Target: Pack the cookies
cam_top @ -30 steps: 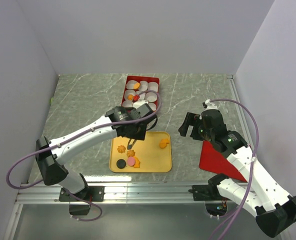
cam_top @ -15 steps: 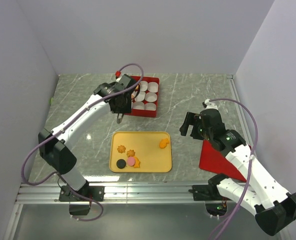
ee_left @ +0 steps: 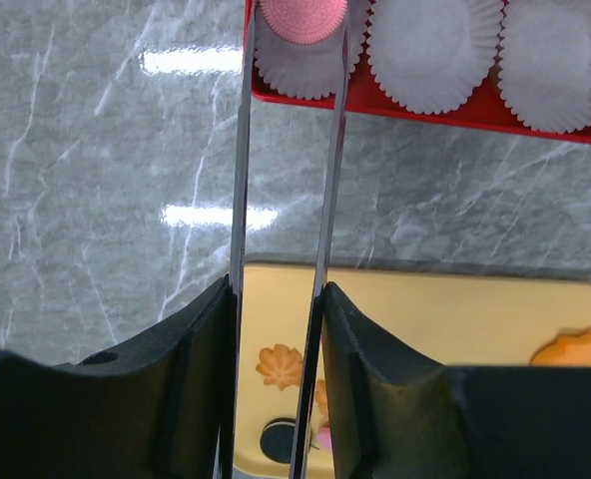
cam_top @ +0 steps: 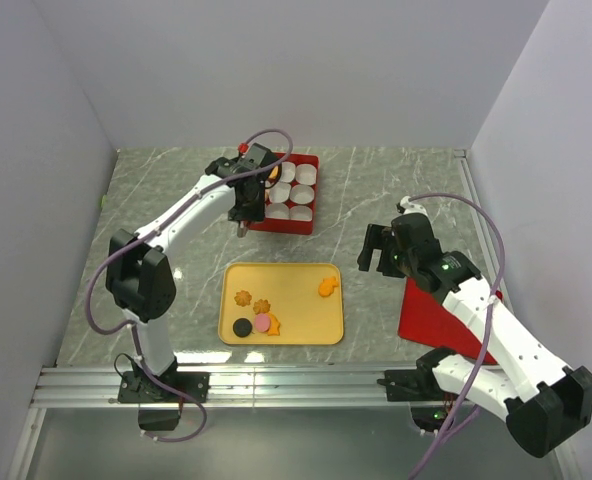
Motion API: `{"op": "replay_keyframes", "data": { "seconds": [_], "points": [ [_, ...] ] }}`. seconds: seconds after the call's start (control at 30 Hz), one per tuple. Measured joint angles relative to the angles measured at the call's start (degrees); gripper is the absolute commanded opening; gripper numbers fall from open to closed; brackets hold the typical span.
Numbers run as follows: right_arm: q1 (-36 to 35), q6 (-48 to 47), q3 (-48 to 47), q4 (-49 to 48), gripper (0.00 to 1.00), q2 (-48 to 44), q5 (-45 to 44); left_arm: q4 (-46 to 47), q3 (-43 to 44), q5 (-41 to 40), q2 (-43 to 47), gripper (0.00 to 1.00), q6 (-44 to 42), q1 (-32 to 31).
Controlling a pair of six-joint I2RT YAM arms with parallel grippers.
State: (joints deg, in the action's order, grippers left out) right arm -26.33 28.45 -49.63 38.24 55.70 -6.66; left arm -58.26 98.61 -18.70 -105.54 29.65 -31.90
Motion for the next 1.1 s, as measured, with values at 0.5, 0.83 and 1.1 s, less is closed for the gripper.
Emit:
{"op": "replay_keyframes", "data": {
  "seconds": [0.5,0.83,1.1],
  "points": [
    [0.11,-0.83,0.0,-0.11,1.0,1.77,0.17,0.63,3.34,0.79,-2.43,0.5,-0.57,0.85],
    [0.11,-0.81,0.0,-0.13,1.0,1.79,0.52,0.48,3.43,0.76,-2.43,0.54,-0.74,0.85],
    [0.11,-0.61,0.0,-0.13,1.0,1.75,1.66,-1.03,5.25,0.35,-0.94,0.54,-0.48,0.87]
  ]
}}
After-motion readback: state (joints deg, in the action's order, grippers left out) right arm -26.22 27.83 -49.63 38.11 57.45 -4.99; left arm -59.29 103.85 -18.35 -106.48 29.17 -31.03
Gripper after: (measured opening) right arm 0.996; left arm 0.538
